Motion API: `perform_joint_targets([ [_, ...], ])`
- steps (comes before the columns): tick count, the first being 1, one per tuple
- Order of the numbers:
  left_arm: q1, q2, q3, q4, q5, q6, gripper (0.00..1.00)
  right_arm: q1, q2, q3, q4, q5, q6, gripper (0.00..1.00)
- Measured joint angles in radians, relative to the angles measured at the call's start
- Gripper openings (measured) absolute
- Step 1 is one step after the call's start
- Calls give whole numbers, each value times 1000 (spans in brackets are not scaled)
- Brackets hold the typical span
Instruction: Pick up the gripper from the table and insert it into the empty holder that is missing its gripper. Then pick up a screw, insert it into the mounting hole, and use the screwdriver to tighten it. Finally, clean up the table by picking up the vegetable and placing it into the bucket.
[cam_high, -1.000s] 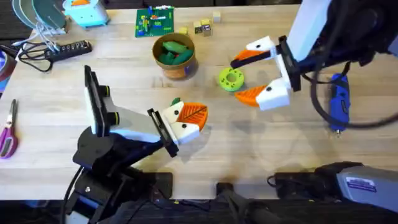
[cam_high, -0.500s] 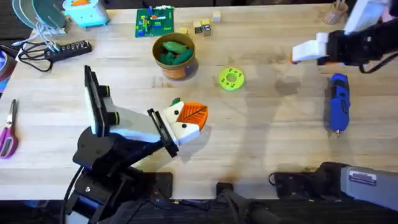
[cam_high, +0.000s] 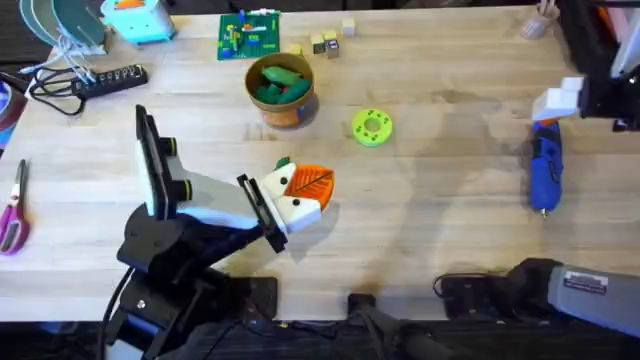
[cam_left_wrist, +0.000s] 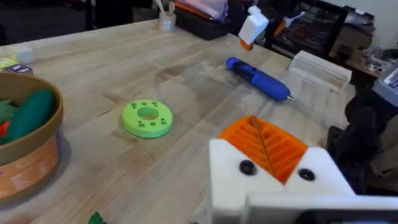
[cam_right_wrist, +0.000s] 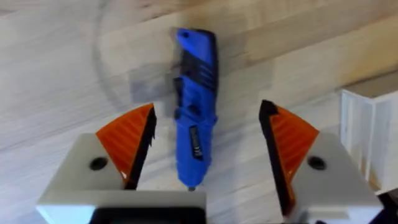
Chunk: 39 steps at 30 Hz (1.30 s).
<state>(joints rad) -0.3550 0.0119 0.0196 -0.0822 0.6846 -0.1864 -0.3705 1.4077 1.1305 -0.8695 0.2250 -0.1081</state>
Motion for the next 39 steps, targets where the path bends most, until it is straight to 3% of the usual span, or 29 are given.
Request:
perform_joint_targets([
  [3, 0, 0, 0, 0, 0, 0, 12, -62, 31, 0, -1, -13, -22, 994],
  [10, 0, 0, 0, 0, 0, 0, 12, -170, 153, 0, -7, -176, -107, 993],
  [22, 0, 0, 0, 0, 0, 0, 12, -174, 332, 0, 55, -234, -151, 994],
  [33, 0, 0, 0, 0, 0, 0, 12, -170, 349, 9, 83, -222, -150, 954],
  [39, 0, 0, 0, 0, 0, 0, 12, -154, 352, 9, 100, -208, -151, 825],
])
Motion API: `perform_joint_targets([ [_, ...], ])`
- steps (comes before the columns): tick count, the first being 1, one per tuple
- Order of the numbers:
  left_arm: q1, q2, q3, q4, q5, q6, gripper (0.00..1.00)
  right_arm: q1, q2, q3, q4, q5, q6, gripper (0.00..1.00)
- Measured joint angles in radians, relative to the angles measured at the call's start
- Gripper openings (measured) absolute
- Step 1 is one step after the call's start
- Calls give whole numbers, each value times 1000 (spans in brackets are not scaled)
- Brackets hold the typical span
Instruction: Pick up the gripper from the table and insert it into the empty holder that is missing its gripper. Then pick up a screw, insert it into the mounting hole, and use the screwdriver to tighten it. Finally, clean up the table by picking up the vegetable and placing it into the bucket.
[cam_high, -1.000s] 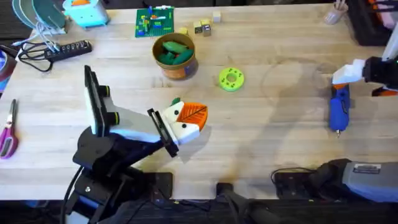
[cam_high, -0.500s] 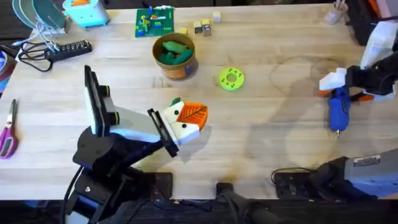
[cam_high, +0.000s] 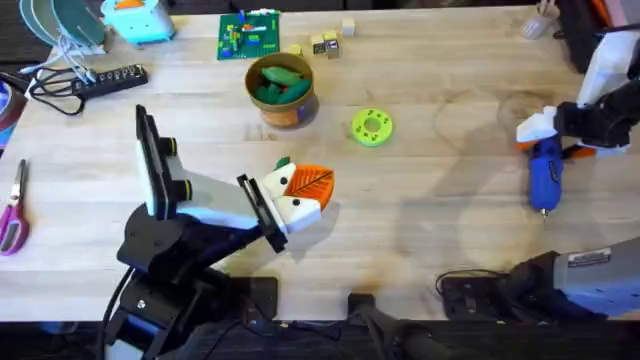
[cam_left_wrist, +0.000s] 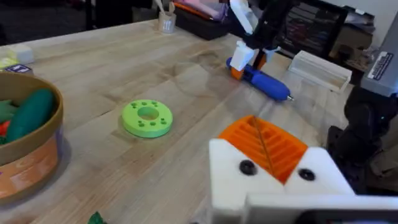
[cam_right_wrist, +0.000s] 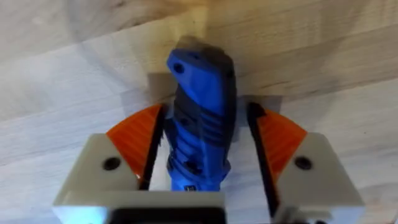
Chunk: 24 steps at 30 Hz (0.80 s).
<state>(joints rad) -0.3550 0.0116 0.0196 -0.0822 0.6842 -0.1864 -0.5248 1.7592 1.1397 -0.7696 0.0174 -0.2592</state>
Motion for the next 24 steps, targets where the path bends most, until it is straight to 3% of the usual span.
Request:
perform_joint_targets([
  [6, 0, 0, 0, 0, 0, 0, 12, 5, 1, 1, 12, -3, -3, 626],
  [10, 0, 0, 0, 0, 0, 0, 12, 5, 2, 2, 11, -1, -4, 551],
  [15, 0, 0, 0, 0, 0, 0, 12, 5, 2, 3, 11, 4, -4, 302],
  [19, 0, 0, 0, 0, 0, 0, 12, 5, 2, 3, 7, 4, -8, 219],
  [24, 0, 0, 0, 0, 0, 0, 12, 7, 2, 3, 2, 3, -10, 216],
])
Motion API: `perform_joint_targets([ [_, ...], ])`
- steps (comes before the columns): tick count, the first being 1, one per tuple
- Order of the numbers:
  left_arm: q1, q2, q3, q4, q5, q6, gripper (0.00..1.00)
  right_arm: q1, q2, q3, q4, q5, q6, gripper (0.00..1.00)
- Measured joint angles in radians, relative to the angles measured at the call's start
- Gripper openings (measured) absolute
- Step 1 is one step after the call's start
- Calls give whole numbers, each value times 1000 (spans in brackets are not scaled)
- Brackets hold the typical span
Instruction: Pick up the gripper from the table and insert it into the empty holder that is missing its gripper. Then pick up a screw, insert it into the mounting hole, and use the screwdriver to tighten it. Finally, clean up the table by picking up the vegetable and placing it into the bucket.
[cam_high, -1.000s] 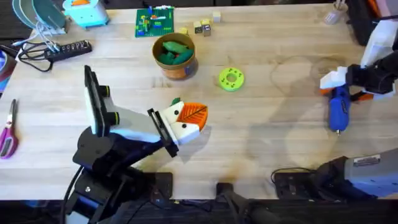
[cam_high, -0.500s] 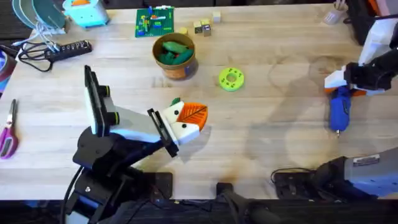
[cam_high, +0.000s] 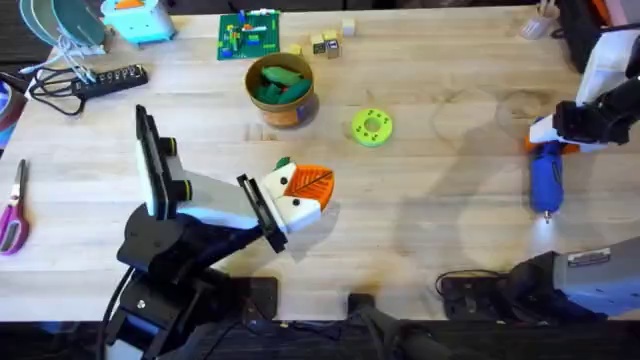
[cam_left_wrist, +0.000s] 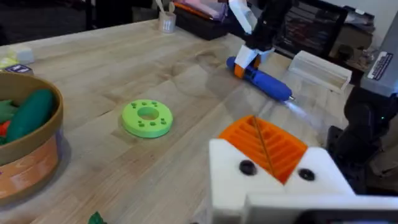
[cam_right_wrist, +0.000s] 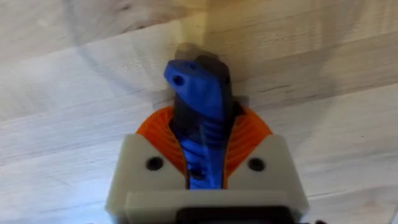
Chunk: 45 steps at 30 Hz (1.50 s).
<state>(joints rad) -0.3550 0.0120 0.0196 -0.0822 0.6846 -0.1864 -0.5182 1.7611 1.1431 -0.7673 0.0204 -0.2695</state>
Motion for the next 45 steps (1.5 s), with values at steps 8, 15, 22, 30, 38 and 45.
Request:
perform_joint_targets([
  [8, 0, 0, 0, 0, 0, 0, 12, 3, 11, 23, -63, -18, 0, 204],
  [15, 0, 0, 0, 0, 0, 0, 12, 4, 35, 128, -125, -29, 15, 194],
  [22, 0, 0, 0, 0, 0, 0, 12, 5, 8, 266, -80, -76, 80, 184],
  [30, 0, 0, 0, 0, 0, 0, 12, 37, -206, 270, 71, -141, 110, 176],
  [38, 0, 0, 0, 0, 0, 0, 12, 122, -334, 259, 168, -281, 117, 166],
  [45, 0, 0, 0, 0, 0, 0, 12, 302, -433, 64, 454, -459, 136, 158],
])
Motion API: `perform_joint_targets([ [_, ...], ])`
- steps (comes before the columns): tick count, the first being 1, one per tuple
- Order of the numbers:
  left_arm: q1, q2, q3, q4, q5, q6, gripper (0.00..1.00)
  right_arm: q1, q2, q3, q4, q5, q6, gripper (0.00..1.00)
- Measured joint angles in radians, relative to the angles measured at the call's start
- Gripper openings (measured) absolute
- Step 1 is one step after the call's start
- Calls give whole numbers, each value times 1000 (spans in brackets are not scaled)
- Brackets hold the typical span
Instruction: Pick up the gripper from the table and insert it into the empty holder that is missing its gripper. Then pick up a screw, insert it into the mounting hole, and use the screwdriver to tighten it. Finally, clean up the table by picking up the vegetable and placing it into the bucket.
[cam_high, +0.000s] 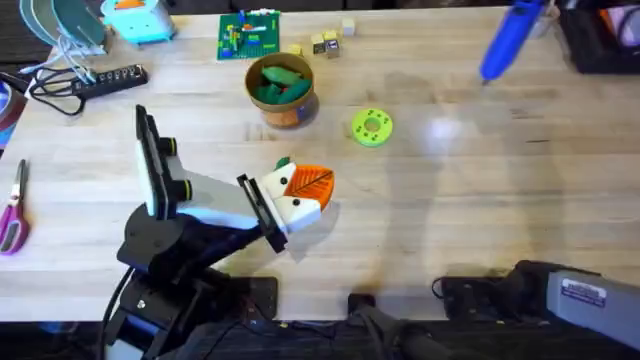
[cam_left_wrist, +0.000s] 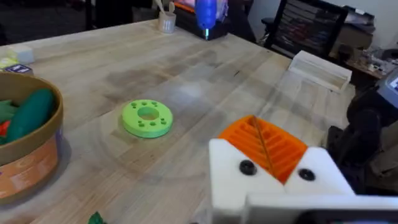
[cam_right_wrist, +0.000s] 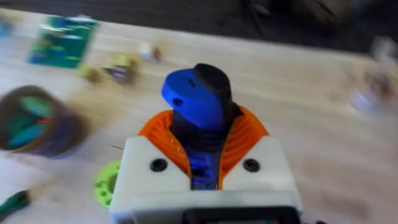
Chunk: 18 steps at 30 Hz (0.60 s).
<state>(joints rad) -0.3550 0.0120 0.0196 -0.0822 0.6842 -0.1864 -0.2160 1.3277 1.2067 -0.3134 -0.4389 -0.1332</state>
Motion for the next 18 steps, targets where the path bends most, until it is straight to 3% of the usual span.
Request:
perform_joint_targets([
  [10, 0, 0, 0, 0, 0, 0, 12, 312, -98, -318, 664, -221, 221, 147],
  [18, 0, 0, 0, 0, 1, 54, 12, 489, -97, -359, 887, -371, 373, 140],
])
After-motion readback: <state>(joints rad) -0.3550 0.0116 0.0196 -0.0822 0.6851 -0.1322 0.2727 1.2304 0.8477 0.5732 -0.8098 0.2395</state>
